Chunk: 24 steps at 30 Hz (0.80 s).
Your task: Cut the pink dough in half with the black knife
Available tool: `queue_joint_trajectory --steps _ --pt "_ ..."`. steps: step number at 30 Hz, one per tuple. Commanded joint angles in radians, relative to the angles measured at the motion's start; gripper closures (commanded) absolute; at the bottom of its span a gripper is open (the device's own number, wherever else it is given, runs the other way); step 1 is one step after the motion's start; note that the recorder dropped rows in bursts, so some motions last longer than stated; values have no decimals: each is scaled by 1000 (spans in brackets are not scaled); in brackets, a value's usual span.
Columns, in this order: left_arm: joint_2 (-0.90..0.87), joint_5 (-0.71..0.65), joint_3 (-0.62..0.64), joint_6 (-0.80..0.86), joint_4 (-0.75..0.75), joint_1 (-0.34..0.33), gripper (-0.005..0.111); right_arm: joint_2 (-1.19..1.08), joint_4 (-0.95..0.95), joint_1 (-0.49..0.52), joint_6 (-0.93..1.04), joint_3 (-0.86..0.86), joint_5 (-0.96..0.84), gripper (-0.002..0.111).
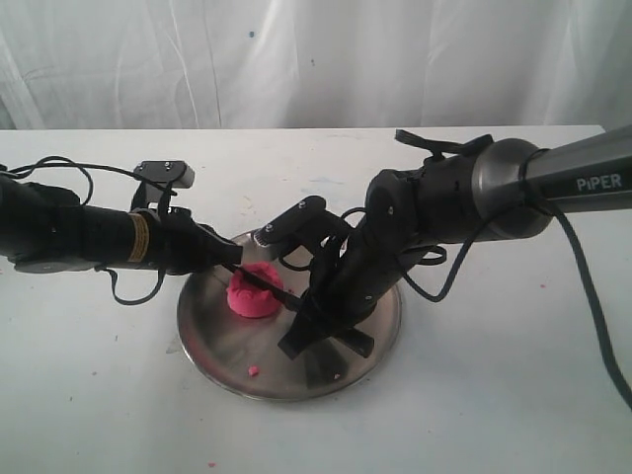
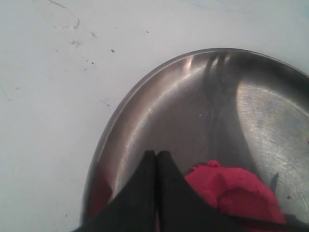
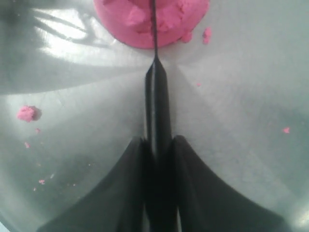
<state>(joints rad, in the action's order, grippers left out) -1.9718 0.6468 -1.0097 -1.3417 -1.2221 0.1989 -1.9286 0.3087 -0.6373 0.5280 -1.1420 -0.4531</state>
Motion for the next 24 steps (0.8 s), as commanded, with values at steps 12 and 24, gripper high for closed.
queue_joint_trajectory --steps 12,24 --pt "40 -6 -5 -10 -50 6 107 -12 1 -1 10 -7 -11 108" --pt "40 -6 -5 -15 -66 6 107 -26 1 -1 10 -7 -20 108"
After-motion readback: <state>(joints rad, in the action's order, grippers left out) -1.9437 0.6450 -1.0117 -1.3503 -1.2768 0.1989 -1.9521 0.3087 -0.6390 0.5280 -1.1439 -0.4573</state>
